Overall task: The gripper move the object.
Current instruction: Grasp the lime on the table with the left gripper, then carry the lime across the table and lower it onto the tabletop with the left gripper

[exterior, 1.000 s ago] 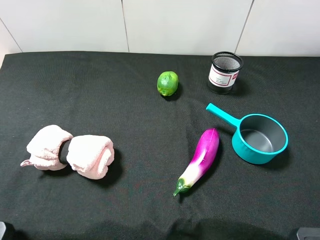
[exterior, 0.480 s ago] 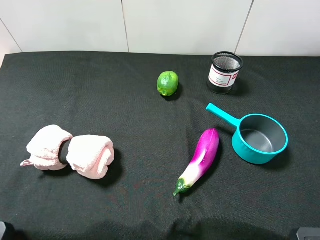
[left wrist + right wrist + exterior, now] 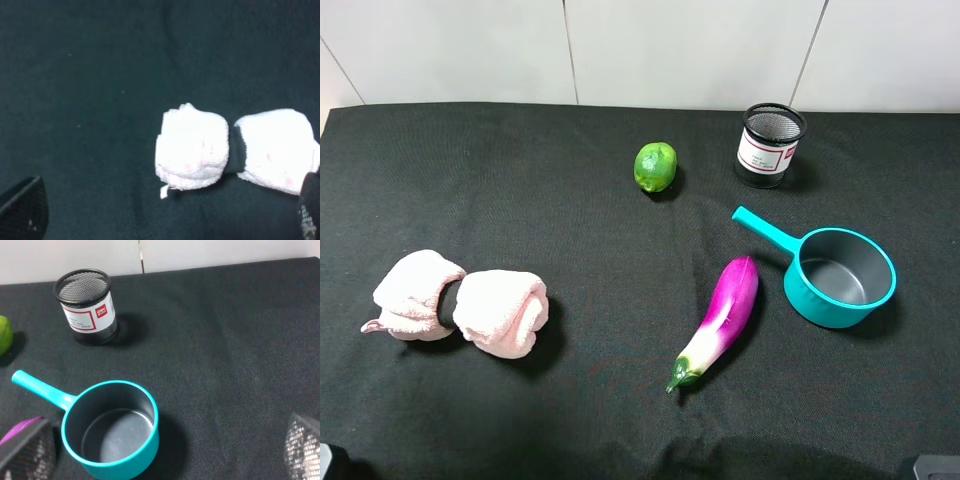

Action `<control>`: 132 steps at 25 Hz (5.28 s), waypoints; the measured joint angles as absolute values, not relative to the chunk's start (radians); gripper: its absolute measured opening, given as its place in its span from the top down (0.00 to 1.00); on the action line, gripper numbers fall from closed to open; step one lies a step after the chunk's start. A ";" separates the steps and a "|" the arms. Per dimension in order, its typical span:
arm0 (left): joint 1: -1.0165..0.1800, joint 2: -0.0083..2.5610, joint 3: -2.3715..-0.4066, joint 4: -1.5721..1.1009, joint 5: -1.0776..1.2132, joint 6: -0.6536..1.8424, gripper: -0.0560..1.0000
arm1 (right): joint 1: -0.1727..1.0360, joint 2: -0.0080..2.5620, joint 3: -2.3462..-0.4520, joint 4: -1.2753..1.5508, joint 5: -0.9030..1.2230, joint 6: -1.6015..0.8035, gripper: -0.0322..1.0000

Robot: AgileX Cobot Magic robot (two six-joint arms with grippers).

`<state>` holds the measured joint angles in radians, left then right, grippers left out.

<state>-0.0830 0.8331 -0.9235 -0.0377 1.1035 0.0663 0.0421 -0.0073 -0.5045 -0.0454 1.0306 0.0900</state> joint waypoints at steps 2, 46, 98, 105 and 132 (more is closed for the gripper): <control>-0.083 0.900 -0.950 -0.062 1.104 0.084 0.01 | 0.042 -0.007 -0.504 -0.045 1.031 0.090 0.30; -0.553 2.043 -1.884 0.043 1.085 0.021 0.03 | 0.042 -0.007 -0.504 -0.045 1.031 0.090 0.30; -0.645 2.572 -2.166 0.033 0.845 -0.037 0.23 | 0.042 -0.007 -0.504 -0.060 1.031 0.090 0.30; -0.645 2.572 -2.166 0.022 0.842 -0.041 0.35 | 0.042 -0.007 -0.504 -0.060 1.030 0.090 0.30; -0.645 2.468 -2.178 0.031 1.051 -0.058 0.35 | 0.042 -0.007 -0.504 -0.060 1.030 0.090 0.30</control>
<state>-0.6451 2.4678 -2.1781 0.0313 1.0514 -0.0577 0.0421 -0.0073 -0.5045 -0.0602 1.0297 0.0900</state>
